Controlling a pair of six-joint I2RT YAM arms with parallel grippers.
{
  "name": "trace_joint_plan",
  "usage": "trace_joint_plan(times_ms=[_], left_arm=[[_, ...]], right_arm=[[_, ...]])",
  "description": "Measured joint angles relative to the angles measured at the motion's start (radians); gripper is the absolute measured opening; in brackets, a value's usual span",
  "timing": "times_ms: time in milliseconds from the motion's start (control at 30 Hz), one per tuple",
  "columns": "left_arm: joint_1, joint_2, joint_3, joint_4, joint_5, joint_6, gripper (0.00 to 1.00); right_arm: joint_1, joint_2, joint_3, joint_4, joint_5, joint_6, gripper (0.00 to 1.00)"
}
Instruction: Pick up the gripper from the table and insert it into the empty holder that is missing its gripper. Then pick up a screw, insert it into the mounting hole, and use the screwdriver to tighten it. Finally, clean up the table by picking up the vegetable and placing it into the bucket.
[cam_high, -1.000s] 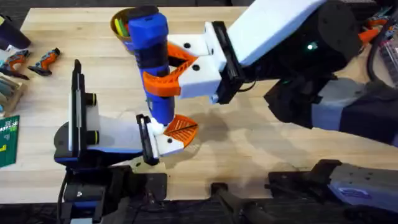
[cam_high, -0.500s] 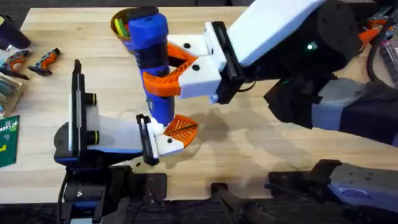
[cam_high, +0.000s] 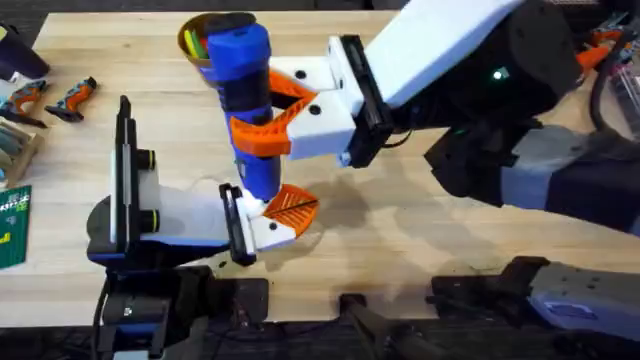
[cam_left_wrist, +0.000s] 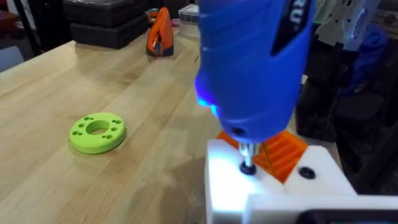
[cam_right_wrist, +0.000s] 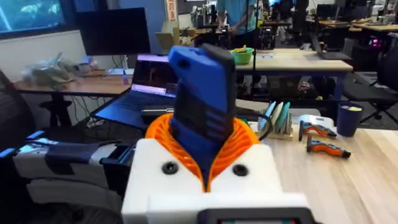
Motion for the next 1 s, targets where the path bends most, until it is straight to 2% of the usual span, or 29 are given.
trace_joint_plan(times_ms=[633, 800, 1000], left_arm=[[0.000, 0.000, 0.000, 0.000, 0.000, 0.000, 0.004], [0.000, 0.000, 0.000, 0.000, 0.000, 0.000, 0.004], [0.000, 0.000, 0.000, 0.000, 0.000, 0.000, 0.004]], right_arm=[[0.000, 0.000, 0.000, -0.015, -0.002, -0.016, 0.025], [0.000, 0.000, 0.002, 0.074, -0.003, -0.011, 0.025], [-0.024, -0.001, 0.092, 0.004, -0.066, 0.011, 0.025]])
